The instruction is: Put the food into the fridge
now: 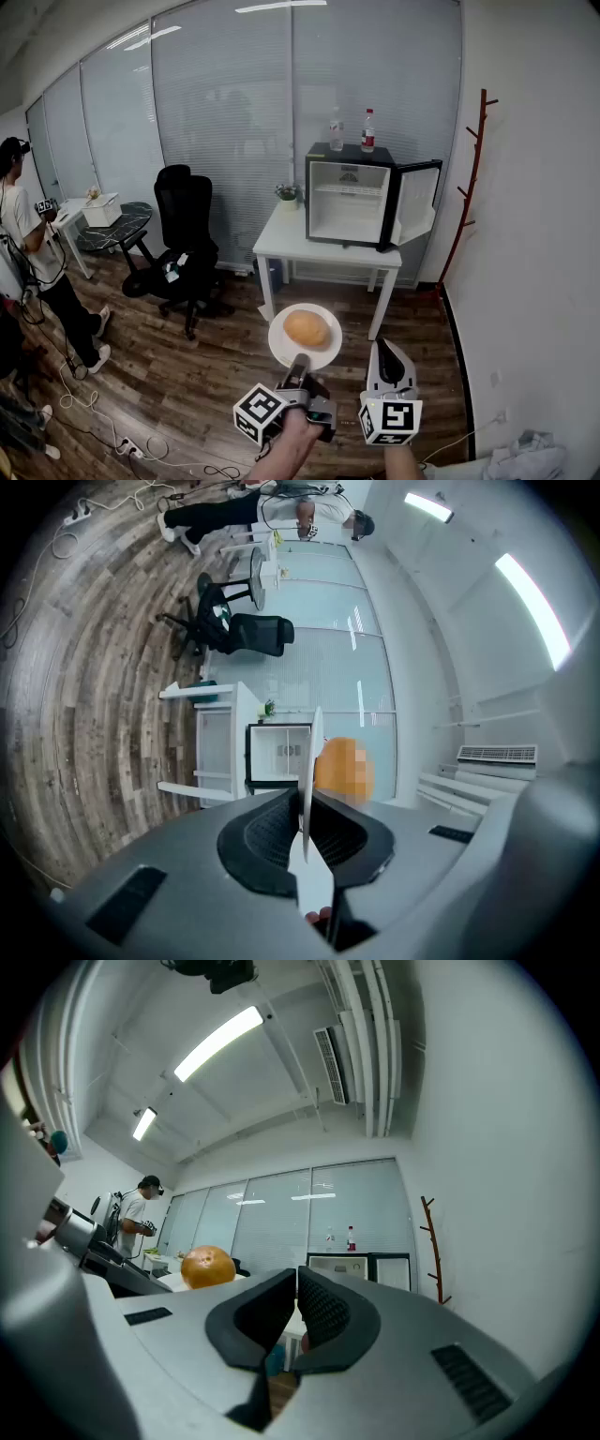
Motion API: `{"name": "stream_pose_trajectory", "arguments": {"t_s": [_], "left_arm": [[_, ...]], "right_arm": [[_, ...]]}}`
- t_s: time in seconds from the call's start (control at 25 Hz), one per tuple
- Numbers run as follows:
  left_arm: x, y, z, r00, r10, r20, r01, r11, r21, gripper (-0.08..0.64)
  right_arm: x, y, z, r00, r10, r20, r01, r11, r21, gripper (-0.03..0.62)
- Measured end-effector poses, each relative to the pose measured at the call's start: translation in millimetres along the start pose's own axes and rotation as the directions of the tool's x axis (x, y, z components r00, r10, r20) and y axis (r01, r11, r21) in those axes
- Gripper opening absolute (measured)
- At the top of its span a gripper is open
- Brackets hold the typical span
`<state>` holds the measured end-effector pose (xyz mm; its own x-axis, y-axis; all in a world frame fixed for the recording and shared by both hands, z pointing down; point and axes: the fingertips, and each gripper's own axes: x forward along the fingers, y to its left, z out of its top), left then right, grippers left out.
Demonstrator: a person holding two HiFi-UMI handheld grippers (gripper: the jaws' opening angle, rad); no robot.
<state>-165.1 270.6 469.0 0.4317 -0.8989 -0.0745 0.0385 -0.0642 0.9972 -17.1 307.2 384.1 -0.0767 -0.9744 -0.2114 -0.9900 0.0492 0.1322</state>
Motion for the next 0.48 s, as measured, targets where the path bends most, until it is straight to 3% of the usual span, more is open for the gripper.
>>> {"name": "stream_pose_trajectory", "arguments": {"t_s": [0.48], "left_arm": [[-10,-2,44,1.0,-0.01,-0.016,0.009,1.0,-0.01,0.043]], "right_arm": [[9,42,0,1.0,-0.031,0.004,0.031,0.999,0.008,0.028]]}}
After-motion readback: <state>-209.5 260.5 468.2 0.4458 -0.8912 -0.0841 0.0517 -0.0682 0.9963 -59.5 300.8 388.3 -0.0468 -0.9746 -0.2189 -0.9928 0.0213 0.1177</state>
